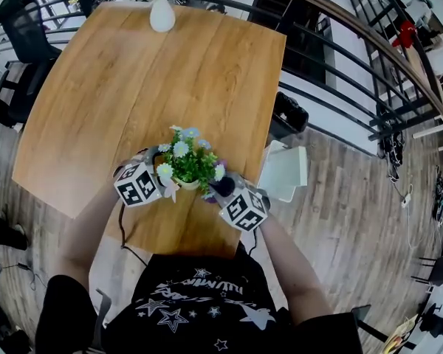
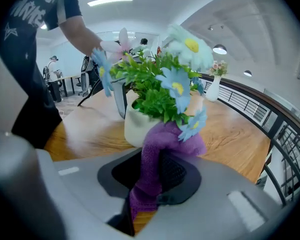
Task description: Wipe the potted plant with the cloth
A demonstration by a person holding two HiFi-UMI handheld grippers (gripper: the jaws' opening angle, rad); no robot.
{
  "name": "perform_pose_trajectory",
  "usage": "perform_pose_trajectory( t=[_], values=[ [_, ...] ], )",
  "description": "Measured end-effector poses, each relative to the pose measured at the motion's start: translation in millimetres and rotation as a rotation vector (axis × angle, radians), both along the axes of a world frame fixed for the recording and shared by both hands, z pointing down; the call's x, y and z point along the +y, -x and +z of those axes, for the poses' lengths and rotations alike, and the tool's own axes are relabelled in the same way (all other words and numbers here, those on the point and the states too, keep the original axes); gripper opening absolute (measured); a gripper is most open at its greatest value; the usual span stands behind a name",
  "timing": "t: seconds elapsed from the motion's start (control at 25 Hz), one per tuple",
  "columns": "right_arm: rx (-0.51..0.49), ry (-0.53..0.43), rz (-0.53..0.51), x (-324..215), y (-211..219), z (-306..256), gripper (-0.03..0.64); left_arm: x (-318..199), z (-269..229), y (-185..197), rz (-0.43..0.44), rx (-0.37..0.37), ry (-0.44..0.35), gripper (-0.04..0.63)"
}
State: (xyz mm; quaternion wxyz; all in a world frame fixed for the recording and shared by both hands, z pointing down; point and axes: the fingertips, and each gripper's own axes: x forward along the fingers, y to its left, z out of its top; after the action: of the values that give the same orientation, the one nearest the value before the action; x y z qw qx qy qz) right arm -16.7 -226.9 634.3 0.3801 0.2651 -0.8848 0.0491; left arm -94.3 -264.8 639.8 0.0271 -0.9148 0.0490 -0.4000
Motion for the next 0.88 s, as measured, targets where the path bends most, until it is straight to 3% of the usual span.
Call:
perform_pose_trajectory(
  t=[0.48, 0.68, 0.88],
  values=[
    [-0.097, 0.038, 0.084, 0.8, 8.0, -7.0, 0.083, -1.4, -1.9, -3.3, -0.433, 0.038, 0.004, 0.465],
    [-0.129, 0.047, 0.07, 9.2, 17.3, -9.5, 0.083, -1.8, -0.5, -2.9, -0.631, 0.061, -0.005, 0.465],
    [-0.143, 0.05, 0.036, 17.2, 31.8, -11.4, 0.083, -3.3, -0.6, -4.0, -0.761, 0.063, -0.008, 0.465]
  ],
)
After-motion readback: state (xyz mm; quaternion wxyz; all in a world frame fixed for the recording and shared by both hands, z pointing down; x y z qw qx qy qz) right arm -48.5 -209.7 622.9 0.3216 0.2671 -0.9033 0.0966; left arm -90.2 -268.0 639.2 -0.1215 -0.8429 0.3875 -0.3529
